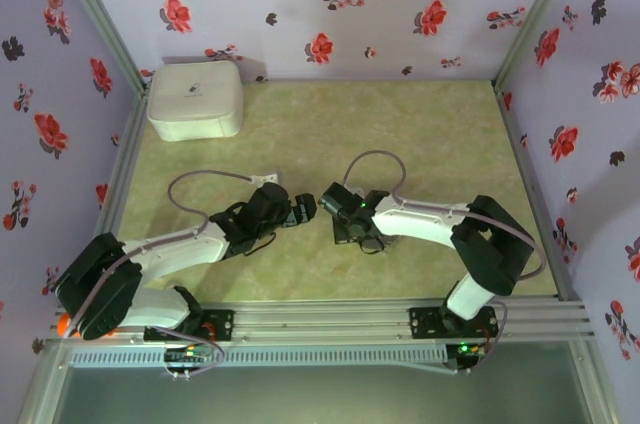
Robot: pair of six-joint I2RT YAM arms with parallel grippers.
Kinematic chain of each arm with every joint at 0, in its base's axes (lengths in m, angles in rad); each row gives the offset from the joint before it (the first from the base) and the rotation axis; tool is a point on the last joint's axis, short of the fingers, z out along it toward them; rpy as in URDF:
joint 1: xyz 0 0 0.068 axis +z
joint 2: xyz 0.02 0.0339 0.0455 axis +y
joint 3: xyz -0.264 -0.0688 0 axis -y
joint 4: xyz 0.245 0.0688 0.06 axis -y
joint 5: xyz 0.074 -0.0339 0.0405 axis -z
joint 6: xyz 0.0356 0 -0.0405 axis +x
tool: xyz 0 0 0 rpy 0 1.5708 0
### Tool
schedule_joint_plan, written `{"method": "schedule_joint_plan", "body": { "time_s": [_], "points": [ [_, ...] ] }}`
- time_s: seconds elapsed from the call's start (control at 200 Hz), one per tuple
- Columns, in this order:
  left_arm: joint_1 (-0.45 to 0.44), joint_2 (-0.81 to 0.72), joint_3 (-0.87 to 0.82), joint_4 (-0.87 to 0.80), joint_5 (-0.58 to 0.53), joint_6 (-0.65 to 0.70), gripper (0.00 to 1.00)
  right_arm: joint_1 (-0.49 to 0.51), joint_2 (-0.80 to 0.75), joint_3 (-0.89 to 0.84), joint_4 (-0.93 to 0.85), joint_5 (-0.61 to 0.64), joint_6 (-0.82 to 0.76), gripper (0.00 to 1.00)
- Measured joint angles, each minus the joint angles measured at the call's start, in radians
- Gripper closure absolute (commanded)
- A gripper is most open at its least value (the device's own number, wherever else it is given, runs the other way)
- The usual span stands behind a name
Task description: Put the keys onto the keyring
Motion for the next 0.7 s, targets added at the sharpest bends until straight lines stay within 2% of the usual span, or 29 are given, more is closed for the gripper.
{"method": "schedule_joint_plan", "body": {
  "time_s": [0.075,0.17,0.295,0.635,0.7],
  "points": [
    [0.0,0.0,0.0,0.0,0.0,0.0,0.0,0.0,0.0,0.0,0.0,0.0,0.0,1.0],
    [0.0,0.0,0.0,0.0,-0.002,0.0,0.0,0.0,0.0,-0.001,0.0,0.0,0.001,0.86],
    [0.001,0.0,0.0,0.0,-0.003,0.0,0.0,0.0,0.0,-0.007,-0.001,-0.003,-0.005,0.77],
    [0.006,0.0,0.0,0.0,-0.003,0.0,0.0,0.0,0.0,-0.007,-0.001,-0.005,-0.007,0.75],
    [0.007,0.0,0.0,0.0,-0.003,0.0,0.0,0.0,0.0,-0.006,-0.002,-0.007,-0.007,0.71]
  ]
}}
